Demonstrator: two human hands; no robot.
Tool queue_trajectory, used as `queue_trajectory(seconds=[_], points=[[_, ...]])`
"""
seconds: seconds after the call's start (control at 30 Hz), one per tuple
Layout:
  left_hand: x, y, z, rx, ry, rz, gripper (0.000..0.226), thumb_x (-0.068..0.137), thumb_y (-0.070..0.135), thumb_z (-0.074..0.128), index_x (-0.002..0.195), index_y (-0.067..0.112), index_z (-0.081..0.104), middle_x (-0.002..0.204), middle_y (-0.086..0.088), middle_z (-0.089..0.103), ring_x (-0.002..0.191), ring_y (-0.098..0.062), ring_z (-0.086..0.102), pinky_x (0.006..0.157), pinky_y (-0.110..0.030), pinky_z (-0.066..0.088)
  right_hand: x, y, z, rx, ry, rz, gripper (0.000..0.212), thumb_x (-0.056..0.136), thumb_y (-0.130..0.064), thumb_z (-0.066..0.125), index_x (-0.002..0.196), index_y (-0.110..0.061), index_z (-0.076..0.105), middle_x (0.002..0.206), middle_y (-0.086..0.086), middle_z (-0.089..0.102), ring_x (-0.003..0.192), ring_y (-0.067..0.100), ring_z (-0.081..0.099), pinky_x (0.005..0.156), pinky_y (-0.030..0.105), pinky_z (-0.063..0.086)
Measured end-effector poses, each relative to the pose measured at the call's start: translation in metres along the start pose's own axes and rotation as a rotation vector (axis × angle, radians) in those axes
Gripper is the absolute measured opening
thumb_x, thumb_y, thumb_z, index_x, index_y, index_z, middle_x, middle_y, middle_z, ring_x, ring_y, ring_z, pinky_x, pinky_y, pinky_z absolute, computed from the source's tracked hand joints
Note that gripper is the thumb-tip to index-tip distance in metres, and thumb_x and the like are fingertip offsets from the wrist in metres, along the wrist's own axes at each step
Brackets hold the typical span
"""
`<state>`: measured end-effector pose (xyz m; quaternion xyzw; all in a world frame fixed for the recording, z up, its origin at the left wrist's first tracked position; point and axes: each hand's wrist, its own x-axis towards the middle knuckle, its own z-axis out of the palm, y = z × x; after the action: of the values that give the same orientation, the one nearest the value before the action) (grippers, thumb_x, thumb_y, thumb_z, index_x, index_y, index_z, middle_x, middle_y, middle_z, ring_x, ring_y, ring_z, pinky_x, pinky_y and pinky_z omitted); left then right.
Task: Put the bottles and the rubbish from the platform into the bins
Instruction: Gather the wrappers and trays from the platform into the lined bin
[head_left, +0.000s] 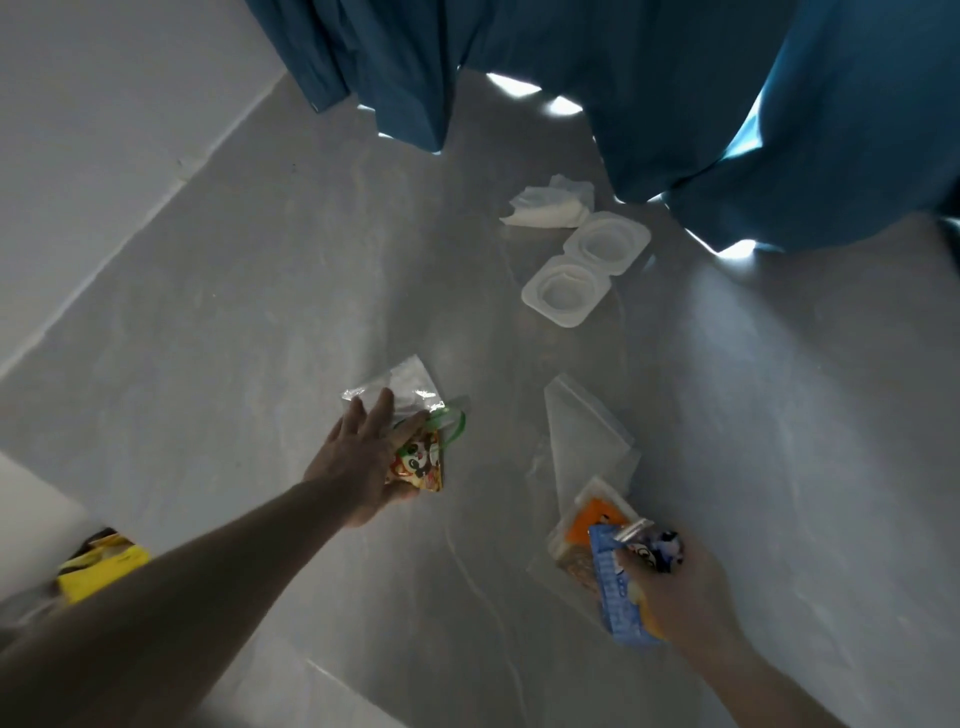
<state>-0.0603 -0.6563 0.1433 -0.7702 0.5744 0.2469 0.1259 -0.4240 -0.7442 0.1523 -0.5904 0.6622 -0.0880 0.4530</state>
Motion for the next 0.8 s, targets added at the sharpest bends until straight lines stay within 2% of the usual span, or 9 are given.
queue_trajectory(seconds=[0.1,0.17,0.23,0.3,0.37,0.5,0.57,0.7,0.8], points=[[-0.011,0.008,0.006,0.033,0.089,0.049,0.086,0.091,0.052,0.066,0.160,0.035,0.019,0.167,-0.016,0.016,0.146,-0.048,0.027,0.115,-0.054,0.036,-0.006,-0.011,-0.006,0.105,-0.006,-0.054,0.019,0.078,0.005,0.079,0.072,-0.004,0.064,0.063,0.008,0.066,0.059,0.004,0.062,0.056,0.014,0.044],[-0.014,0.012,0.013,0.068,0.143,0.066,0.080,0.089,0.039,0.073,0.157,0.028,0.033,0.159,-0.018,0.035,0.136,-0.048,0.045,0.107,-0.054,0.046,0.006,-0.027,-0.007,0.113,-0.001,-0.095,0.026,0.080,0.008,0.075,0.070,-0.013,0.064,0.062,0.010,0.065,0.056,0.002,0.060,0.056,0.012,0.043],[-0.015,0.017,0.020,0.102,0.170,0.071,0.075,0.086,0.031,0.077,0.153,0.023,0.042,0.153,-0.018,0.045,0.127,-0.045,0.054,0.103,-0.052,0.050,0.028,-0.040,-0.004,0.137,-0.014,-0.129,0.029,0.080,0.005,0.077,0.078,-0.020,0.062,0.067,0.009,0.066,0.064,0.010,0.064,0.064,0.020,0.048],[-0.017,0.023,0.023,0.101,0.181,0.074,0.071,0.085,0.028,0.078,0.148,0.019,0.049,0.148,-0.019,0.051,0.120,-0.042,0.060,0.100,-0.051,0.052,0.048,-0.054,0.002,0.069,-0.050,-0.142,0.049,0.079,0.003,0.080,0.114,-0.025,0.059,0.094,0.002,0.068,0.088,0.006,0.064,0.083,0.028,0.046],[-0.019,0.029,0.025,0.109,0.194,0.079,0.067,0.082,0.026,0.080,0.143,0.017,0.054,0.143,-0.019,0.056,0.112,-0.038,0.065,0.095,-0.048,0.055,0.065,-0.057,0.012,-0.126,-0.075,-0.109,0.077,0.077,-0.006,0.083,0.141,-0.009,0.042,0.115,0.002,0.056,0.109,0.014,0.054,0.090,0.028,0.039],[-0.020,0.040,0.020,0.100,0.198,0.064,0.057,0.087,0.020,0.072,0.141,0.020,0.055,0.141,-0.011,0.060,0.100,-0.031,0.072,0.081,-0.040,0.058,0.069,-0.051,0.034,-0.281,-0.031,-0.066,0.082,0.067,-0.019,0.089,0.132,-0.004,0.043,0.104,0.001,0.047,0.116,0.031,0.050,0.086,0.037,0.044],[-0.021,0.043,0.012,0.117,0.213,0.041,0.051,0.092,0.016,0.062,0.142,0.023,0.052,0.140,-0.003,0.060,0.098,-0.030,0.072,0.077,-0.038,0.056,0.071,-0.044,0.042,-0.251,-0.039,-0.023,0.068,0.069,-0.018,0.088,0.123,-0.003,0.049,0.100,0.001,0.052,0.105,0.029,0.057,0.080,0.036,0.046],[-0.029,0.050,0.002,0.103,0.165,-0.020,0.040,0.096,0.015,0.051,0.134,0.027,0.054,0.125,0.002,0.067,0.099,-0.032,0.070,0.076,-0.037,0.052,0.066,-0.026,0.042,-0.365,-0.059,0.062,0.046,0.064,-0.040,0.078,0.097,-0.012,0.063,0.086,0.005,0.064,0.083,0.024,0.063,0.065,0.034,0.051],[-0.046,0.062,-0.003,-0.036,0.180,-0.082,0.031,0.098,0.020,0.049,0.127,0.029,0.057,0.113,0.001,0.072,0.096,-0.030,0.070,0.075,-0.036,0.051,0.045,-0.019,0.028,-0.204,-0.041,0.098,0.020,0.081,-0.027,0.077,0.085,-0.011,0.067,0.072,-0.001,0.063,0.071,0.017,0.064,0.058,0.024,0.044]])
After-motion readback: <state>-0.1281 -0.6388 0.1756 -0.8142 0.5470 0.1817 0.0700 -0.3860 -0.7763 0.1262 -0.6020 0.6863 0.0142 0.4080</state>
